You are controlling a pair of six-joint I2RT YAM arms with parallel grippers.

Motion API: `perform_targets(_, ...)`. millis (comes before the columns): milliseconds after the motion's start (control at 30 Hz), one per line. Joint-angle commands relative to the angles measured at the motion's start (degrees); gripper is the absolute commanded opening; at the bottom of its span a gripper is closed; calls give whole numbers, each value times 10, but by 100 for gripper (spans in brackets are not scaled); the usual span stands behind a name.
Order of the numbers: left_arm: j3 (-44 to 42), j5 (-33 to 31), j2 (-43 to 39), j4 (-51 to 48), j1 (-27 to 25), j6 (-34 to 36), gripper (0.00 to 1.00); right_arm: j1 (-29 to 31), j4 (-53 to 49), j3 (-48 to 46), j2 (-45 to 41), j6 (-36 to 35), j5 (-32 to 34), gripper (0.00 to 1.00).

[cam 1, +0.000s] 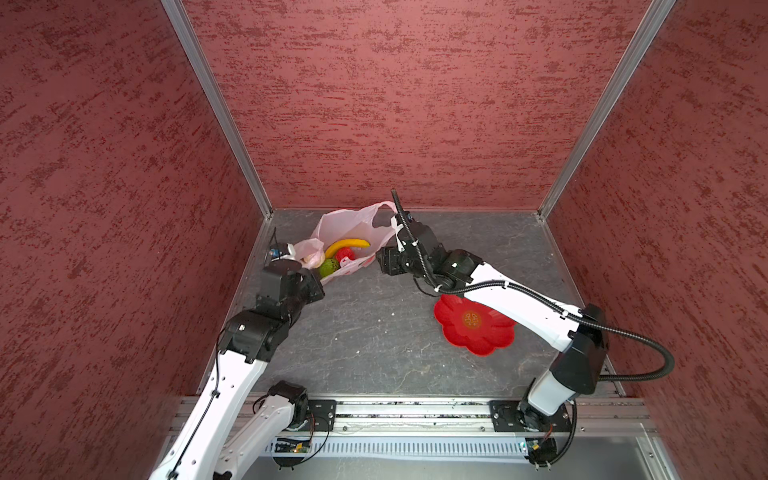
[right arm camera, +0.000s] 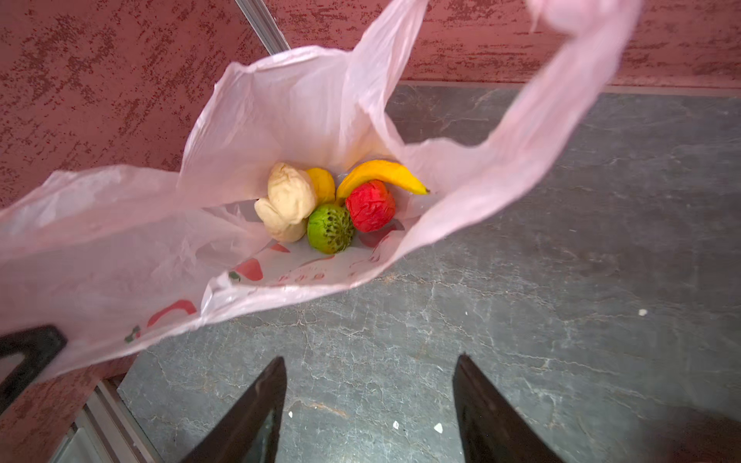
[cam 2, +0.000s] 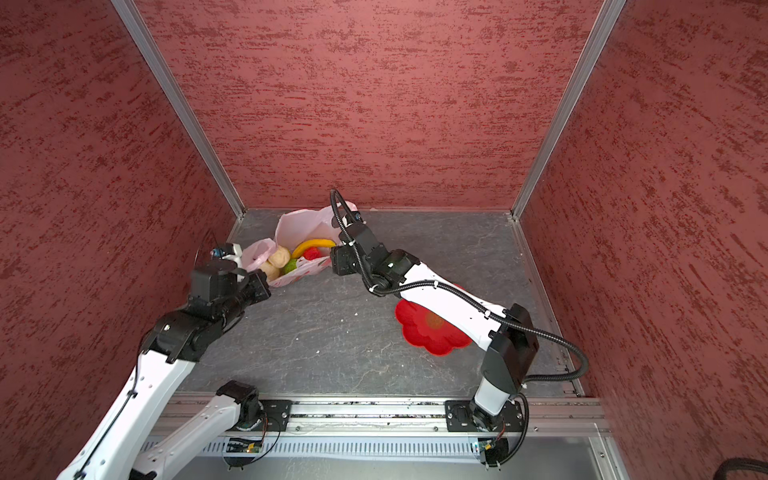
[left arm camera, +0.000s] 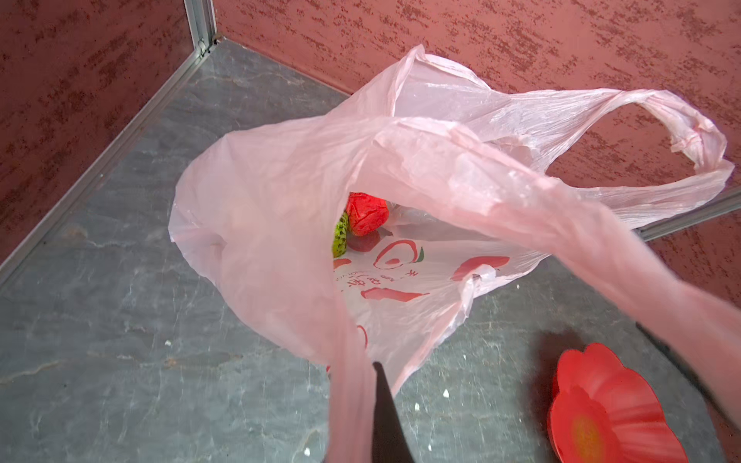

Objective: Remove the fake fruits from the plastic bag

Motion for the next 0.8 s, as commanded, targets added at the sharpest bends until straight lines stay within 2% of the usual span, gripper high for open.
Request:
perform_targets(0,-13,-16,-46,-63,-23,-53,4,0,-45,44,5,-61,17,68)
perform_targets(233,-21,-17,-107,-121,-51,-89,4,0,-121,179,84,-116,-6,67)
perform_targets(433,-38,-22,-130,-130,-55,-98,4,0,-157,238,133,-124,-1,66)
perform_targets(567,-42,-27,-135,-123,-56,-103,5,0,-159,227,112,-105,25,65)
perform_targets(767,-38,-31,-133,-101,-56,-99,5,3,-148,129,6,-31,22,68)
